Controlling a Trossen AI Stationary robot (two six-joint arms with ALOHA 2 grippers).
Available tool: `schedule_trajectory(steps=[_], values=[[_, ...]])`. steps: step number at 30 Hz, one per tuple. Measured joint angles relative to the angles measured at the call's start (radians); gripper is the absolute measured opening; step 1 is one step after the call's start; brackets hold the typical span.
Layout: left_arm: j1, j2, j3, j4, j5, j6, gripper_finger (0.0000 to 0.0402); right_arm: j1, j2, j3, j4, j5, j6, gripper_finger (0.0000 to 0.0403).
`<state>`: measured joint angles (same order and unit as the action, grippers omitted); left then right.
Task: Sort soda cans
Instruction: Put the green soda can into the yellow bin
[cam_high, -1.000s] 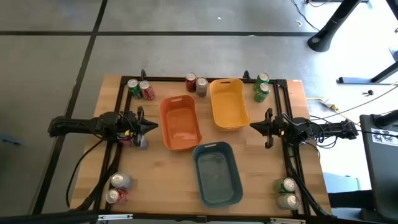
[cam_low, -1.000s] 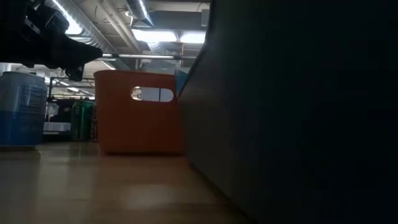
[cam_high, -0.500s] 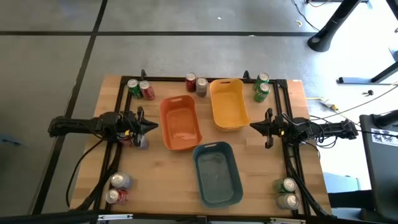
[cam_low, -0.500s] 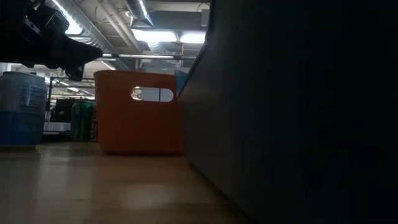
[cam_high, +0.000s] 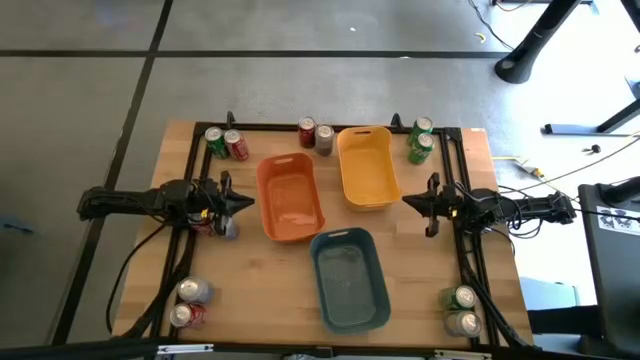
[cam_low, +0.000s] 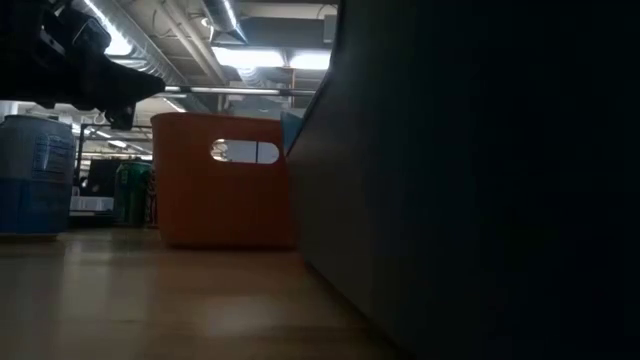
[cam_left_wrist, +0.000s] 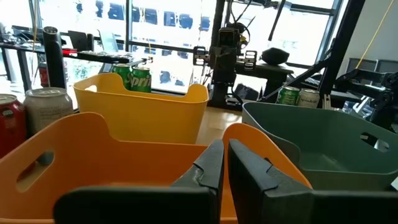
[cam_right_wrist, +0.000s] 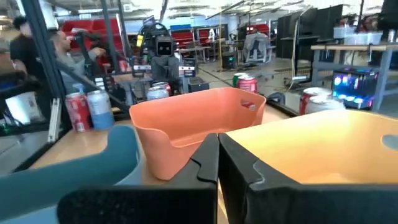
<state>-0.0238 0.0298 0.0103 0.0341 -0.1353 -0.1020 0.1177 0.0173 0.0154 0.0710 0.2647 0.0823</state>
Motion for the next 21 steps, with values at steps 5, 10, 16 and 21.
schedule_trajectory(steps=[5, 10, 16, 21], values=[[0.000, 0.000, 0.000, 0.001, -0.004, 0.056, 0.0015, 0.000, 0.000, 0.000, 0.012, 0.010, 0.222, 0.0005], [0.000, 0.000, 0.000, 0.010, -0.004, 0.004, 0.0015, 0.000, 0.000, 0.000, 0.015, 0.086, 0.219, 0.0005], [0.006, 0.000, 0.000, 0.011, -0.049, -0.146, 0.0015, 0.000, 0.000, 0.013, 0.028, 0.313, 0.257, 0.0005], [0.027, 0.000, 0.000, 0.013, -0.059, -0.153, 0.0015, 0.000, 0.000, 0.047, 0.029, 0.455, 0.198, 0.0005]])
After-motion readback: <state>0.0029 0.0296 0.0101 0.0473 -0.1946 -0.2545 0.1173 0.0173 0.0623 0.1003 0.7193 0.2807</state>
